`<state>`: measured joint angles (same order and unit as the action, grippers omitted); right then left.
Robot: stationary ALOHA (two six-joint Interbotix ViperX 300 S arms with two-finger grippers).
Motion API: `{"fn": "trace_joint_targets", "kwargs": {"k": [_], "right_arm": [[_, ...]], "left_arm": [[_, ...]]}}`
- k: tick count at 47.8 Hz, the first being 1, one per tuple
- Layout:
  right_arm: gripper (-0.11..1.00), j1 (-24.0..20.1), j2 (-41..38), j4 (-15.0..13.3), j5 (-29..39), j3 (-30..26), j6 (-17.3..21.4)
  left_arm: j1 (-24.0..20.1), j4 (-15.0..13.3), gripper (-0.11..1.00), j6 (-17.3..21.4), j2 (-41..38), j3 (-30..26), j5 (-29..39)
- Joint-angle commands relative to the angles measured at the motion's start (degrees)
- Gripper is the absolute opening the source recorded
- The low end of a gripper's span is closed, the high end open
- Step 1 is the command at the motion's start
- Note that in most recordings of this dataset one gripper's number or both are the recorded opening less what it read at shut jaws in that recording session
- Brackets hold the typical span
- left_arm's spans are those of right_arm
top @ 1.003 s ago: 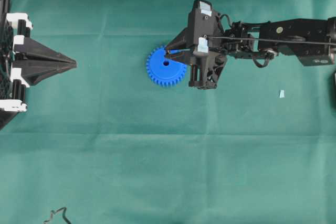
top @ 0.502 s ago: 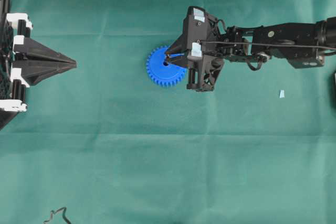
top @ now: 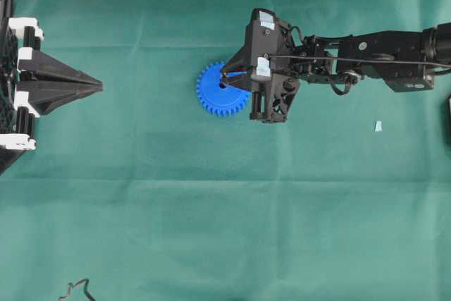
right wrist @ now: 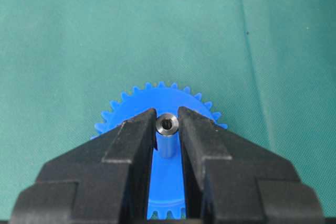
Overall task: Insert the shaft into the center hole of the gear.
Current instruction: 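Lower the shaft into the gear's centre hole with the right gripper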
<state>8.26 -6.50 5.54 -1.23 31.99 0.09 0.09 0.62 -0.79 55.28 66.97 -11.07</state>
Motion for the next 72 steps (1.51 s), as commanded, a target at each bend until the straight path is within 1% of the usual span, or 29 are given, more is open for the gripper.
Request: {"fn": "trace_joint_targets", "kwargs": {"k": [1,9,18,25,42,72], "right_arm": [[0.16,-0.09,1.32,-0.09,-0.09,-1.76,-0.09],[0.16,-0.09,3.69,-0.97,0.53,-2.11,-0.26],[0.16,-0.09,3.78,-0.97,0.53,-1.85,0.0],[0.16,-0.09,3.16,-0.79,0.18,-1.41,0.18],[0.16,-0.18,-1.41,-0.44,-2.37,-1.76,0.26],[0.16,-0.18,-1.49,-0.62,-2.37,-2.11,0.18]], "left_arm": [[0.0,0.18,0.0,0.0,-0.44,-1.49,-0.26],[0.0,0.18,0.0,0.0,-0.44,-1.41,-0.26],[0.0,0.18,0.0,0.0,-0.44,-1.41,-0.26],[0.0,0.18,0.0,0.0,-0.44,-1.41,-0.26],[0.0,0.18,0.0,0.0,-0.44,-1.41,-0.26],[0.0,0.18,0.0,0.0,-0.44,-1.41,-0.26]]}}
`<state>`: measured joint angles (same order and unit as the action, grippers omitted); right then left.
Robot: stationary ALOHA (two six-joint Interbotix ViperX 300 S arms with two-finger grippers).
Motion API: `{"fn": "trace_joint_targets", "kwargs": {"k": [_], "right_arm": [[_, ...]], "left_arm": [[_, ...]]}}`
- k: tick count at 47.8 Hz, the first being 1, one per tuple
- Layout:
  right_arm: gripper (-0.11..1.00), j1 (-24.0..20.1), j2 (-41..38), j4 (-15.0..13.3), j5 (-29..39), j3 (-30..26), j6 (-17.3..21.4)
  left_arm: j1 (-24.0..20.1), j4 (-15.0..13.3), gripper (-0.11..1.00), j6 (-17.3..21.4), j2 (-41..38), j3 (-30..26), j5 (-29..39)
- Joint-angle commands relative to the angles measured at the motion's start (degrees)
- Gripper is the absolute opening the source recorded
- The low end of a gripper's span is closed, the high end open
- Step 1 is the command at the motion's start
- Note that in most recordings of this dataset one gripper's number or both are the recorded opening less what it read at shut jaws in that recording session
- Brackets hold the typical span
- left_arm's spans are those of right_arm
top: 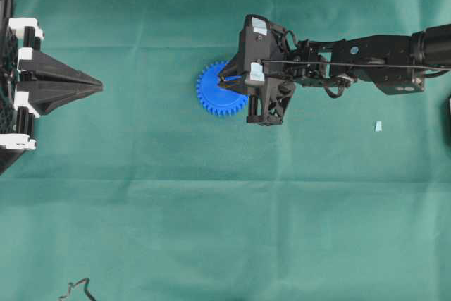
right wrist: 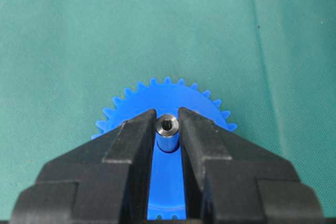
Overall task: Insert the shaft into the center hole of the gear.
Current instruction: 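Lower the shaft into the gear's centre hole with the right gripper, then open the right gripper and withdraw it up and right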
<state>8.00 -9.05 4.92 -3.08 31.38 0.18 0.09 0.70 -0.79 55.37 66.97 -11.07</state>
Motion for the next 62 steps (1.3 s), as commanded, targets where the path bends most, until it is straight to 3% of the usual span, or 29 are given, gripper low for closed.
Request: {"fn": "trace_joint_targets", "kwargs": {"k": [1,54,57,62], "right_arm": [[0.16,0.09,1.05,0.0,-0.53,-1.41,0.09],[0.17,0.09,-2.55,-0.18,-1.23,-1.76,-0.09],[0.27,0.09,-2.46,0.0,-1.41,-1.76,0.09],[0.58,0.09,-2.37,0.09,-1.93,-1.76,0.18]], "left_arm": [[0.0,0.09,0.0,0.0,-0.53,-1.41,-0.26],[0.0,0.09,0.0,0.18,-0.53,-1.41,-0.18],[0.0,0.09,0.0,0.18,-0.53,-1.41,-0.18],[0.09,0.09,0.0,0.18,-0.53,-1.41,-0.18]]}}
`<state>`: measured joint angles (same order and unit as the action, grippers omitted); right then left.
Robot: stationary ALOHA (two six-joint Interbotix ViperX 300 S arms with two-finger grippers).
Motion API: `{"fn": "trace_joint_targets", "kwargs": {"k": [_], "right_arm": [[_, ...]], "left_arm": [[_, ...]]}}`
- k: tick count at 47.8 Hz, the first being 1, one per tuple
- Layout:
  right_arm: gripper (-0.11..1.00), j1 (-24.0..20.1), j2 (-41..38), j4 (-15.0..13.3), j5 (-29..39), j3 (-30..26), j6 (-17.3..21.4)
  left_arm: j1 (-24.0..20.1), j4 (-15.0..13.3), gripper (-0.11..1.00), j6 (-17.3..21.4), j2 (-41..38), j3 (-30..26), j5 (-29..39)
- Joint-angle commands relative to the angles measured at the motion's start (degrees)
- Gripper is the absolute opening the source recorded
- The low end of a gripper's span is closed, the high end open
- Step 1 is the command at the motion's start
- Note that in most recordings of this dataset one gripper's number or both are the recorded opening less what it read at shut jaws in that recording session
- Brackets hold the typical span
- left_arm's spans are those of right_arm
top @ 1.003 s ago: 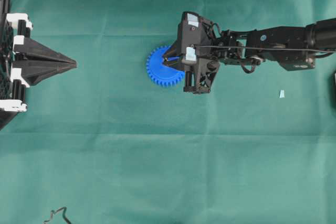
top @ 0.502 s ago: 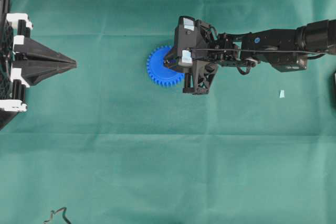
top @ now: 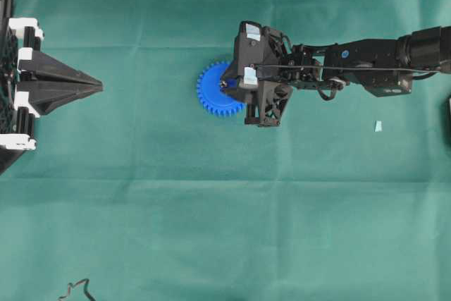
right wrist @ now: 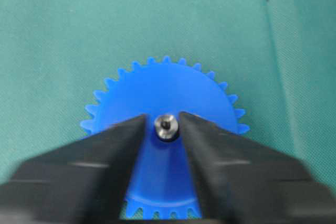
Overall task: Insert the shaft into the center hole of the gear.
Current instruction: 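Open the right gripper and withdraw it up and right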
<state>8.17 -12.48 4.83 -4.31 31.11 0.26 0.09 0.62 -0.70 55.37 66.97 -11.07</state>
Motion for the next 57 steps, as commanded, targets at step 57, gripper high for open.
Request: {"fn": "trace_joint_targets", "kwargs": {"k": [57], "right_arm": [[0.91,-0.09,37.18,0.18,-2.11,17.67,0.09]], "left_arm": [[0.0,0.18,0.0,-0.09,-0.09,-1.41,0.09]]}}
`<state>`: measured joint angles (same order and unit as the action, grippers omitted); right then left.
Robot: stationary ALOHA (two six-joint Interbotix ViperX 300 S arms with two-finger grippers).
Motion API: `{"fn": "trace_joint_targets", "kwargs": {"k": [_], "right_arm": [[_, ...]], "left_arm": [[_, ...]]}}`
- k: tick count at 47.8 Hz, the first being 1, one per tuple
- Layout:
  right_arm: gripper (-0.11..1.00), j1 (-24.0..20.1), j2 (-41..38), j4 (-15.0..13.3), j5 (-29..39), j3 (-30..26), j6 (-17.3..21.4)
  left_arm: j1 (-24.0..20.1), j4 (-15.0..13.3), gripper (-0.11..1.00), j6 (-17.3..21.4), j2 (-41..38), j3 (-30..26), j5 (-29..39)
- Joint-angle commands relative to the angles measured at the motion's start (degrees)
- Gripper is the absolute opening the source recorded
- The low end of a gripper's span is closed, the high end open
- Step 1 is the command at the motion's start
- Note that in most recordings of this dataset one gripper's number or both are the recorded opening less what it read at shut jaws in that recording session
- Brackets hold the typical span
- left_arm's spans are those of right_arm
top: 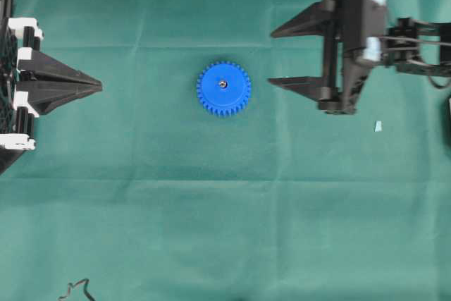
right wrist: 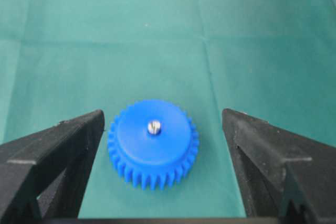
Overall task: Insert the shaft into the center hole of the gear.
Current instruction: 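Open the right gripper and withdraw it up and right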
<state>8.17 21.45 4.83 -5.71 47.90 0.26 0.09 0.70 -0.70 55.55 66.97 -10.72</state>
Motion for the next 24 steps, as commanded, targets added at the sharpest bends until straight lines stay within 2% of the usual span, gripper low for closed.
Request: {"fn": "trace_joint_targets", "kwargs": {"k": [1,12,24], "right_arm": [[0.91,-0.09,4.04,0.26,-0.7,1.58,0.09],[0.91,-0.09,8.44,1.05,-1.76,5.62,0.18],[0.91,-0.09,8.44,1.05,-2.55,5.98,0.35]], "left_arm": [[0.0,0.09,0.0,-0.09,-0.26,-1.41,-0.18],[0.0,0.09,0.0,0.0,-0.26,-1.41,0.09],[0.0,0.09,0.0,0.0,-0.26,-1.49,0.0]]}}
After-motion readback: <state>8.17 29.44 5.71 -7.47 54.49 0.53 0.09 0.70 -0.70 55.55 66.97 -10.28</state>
